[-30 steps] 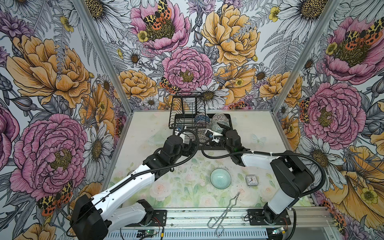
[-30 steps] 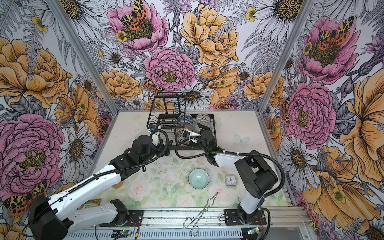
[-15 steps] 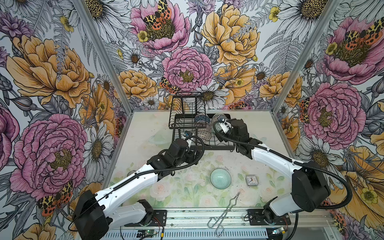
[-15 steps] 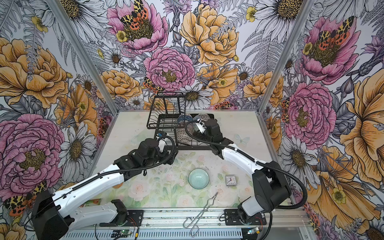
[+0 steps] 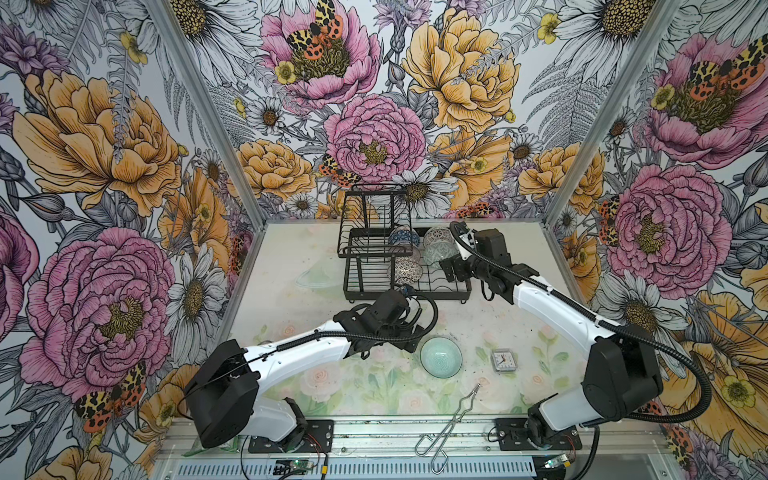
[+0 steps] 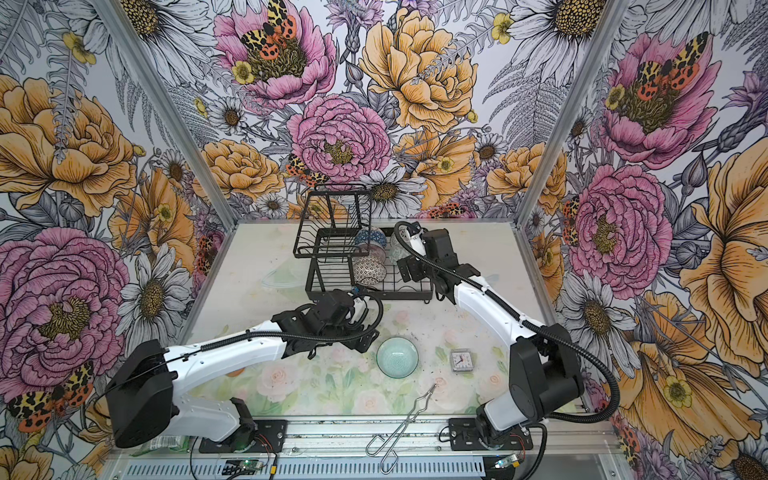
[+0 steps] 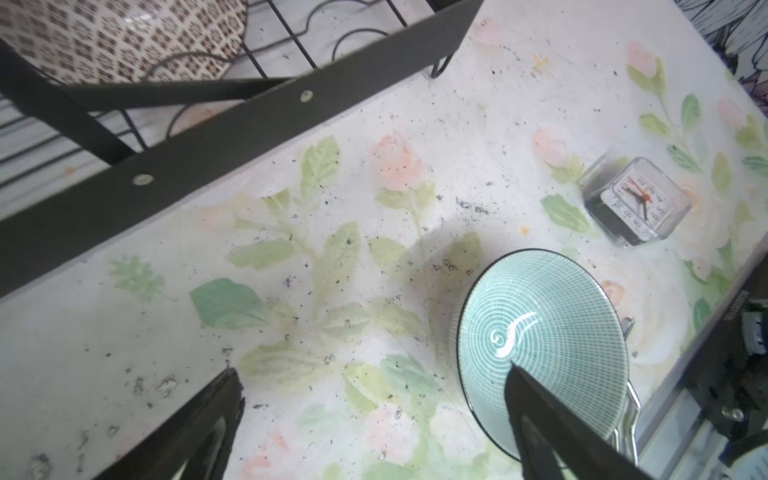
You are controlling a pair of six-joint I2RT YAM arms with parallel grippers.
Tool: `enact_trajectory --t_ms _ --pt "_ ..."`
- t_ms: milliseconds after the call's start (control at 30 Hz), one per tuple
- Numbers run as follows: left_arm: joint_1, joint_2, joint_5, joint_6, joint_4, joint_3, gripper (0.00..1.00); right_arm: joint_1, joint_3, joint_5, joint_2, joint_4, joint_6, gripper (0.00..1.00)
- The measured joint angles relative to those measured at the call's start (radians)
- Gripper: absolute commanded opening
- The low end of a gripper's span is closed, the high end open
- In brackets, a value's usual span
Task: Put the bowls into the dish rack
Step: 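Close the left gripper on the mint-green bowl rim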
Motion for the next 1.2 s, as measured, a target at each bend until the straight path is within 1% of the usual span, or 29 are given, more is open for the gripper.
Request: enact_trajectory --t_ms 167,433,567,767,800,867,933,1000,1133,1200 --pt "-0.032 0.088 0.055 -0.022 0.000 0.033 0.99 0.000 0.000 -0.007 0.007 -0.015 0.010 0.99" --pt "-0.063 0.174 0.125 -0.039 0.002 0.066 0.99 0.000 0.000 -0.007 0.009 -0.020 0.011 0.99" --pt "-0.082 0.233 0.138 -0.053 0.003 0.095 0.96 0.000 0.000 -0.007 0.018 -0.021 0.011 0.99" --pt "-0.101 0.301 0.148 -0.072 0.003 0.138 0.76 0.000 0.000 -0.007 0.028 -0.021 0.010 1.00" --pt "-0.102 0.304 0.150 -0.075 0.005 0.141 0.72 0.000 0.000 -0.007 0.028 -0.020 0.010 0.99" --pt "-0.103 0.309 0.153 -0.080 0.006 0.147 0.62 0.000 0.000 -0.007 0.028 -0.021 0.010 1.00" --pt "-0.103 0.311 0.154 -0.084 0.005 0.149 0.55 0.000 0.000 -0.007 0.028 -0.021 0.010 0.99" --pt "-0.103 0.312 0.154 -0.084 0.005 0.150 0.54 0.000 0.000 -0.006 0.028 -0.021 0.010 0.99" --pt "-0.103 0.315 0.154 -0.089 -0.002 0.150 0.46 0.000 0.000 -0.007 0.028 -0.021 0.010 0.99" --pt "-0.103 0.320 0.154 -0.089 -0.010 0.151 0.43 0.000 0.000 -0.007 0.028 -0.021 0.010 0.99"
